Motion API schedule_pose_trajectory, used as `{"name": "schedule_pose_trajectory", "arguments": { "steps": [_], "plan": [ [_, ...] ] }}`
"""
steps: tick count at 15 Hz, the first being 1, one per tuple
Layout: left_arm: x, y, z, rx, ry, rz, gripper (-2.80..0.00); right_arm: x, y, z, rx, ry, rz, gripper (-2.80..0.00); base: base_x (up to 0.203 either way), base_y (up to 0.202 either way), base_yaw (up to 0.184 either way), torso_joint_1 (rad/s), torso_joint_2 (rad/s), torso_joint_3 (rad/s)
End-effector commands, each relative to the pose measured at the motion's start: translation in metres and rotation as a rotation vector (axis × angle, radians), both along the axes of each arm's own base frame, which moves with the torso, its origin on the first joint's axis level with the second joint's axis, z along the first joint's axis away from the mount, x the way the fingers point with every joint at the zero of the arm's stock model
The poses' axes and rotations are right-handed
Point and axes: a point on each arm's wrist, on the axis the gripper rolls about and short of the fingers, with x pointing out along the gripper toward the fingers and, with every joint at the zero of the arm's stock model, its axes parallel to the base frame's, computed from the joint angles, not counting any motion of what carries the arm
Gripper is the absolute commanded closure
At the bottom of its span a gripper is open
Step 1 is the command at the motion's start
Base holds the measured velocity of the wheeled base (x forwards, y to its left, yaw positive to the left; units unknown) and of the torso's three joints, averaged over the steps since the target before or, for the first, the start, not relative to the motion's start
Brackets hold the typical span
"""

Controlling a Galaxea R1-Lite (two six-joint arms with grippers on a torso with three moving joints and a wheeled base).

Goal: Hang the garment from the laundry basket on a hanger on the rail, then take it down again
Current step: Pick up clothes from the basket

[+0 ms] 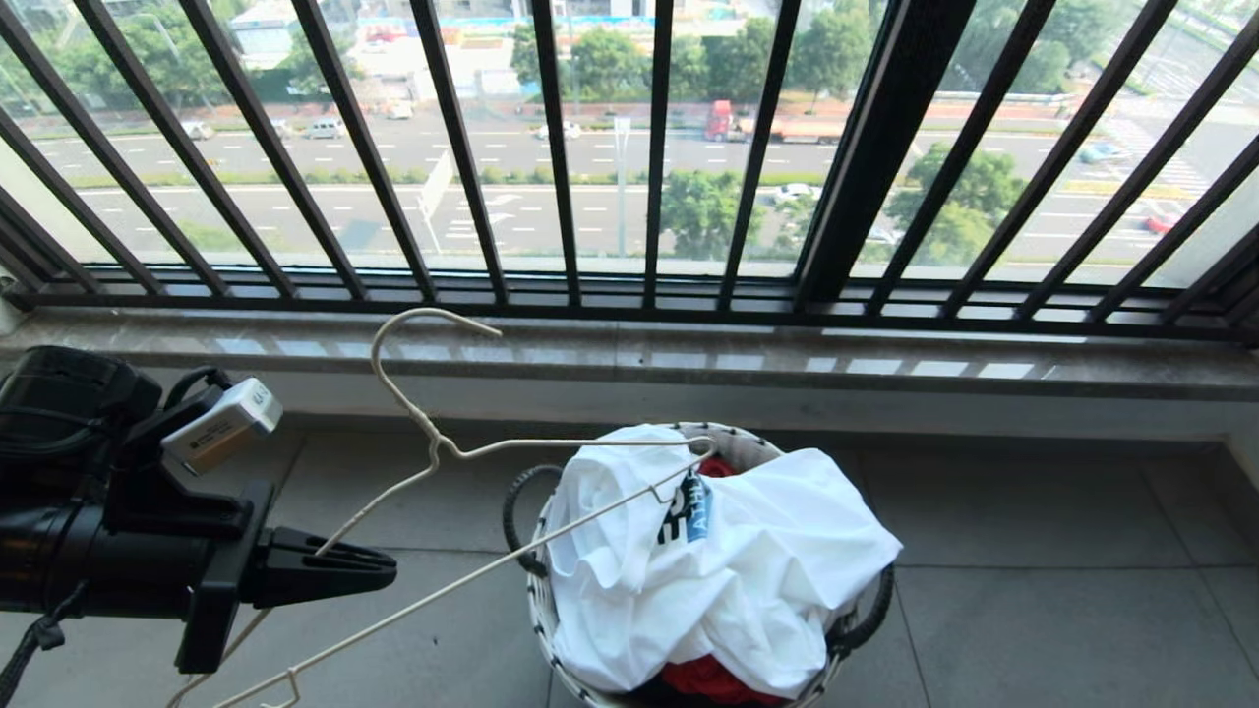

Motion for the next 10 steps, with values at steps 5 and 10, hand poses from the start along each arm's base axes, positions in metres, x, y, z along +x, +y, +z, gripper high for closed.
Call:
{"name": "schedule_pose_trajectory", "arguments": {
  "steps": [5,10],
  "plan": [
    [-0.003,-0.0001,0.0018,-0.004,-0.011,-0.005,0.0,0.0,0.0,0.0,0.0,0.0,0.001,0.0,0.0,0.0,0.0,0.004,0.0,-0.2],
    [-0.0071,0.0064,0.006,-0.04,-0.022,0.012,0.0,0.0001,0.0,0.0,0.0,0.001,0.001,0.0,0.0,0.0,0.0,0.002,0.0,-0.076]
  ]
}}
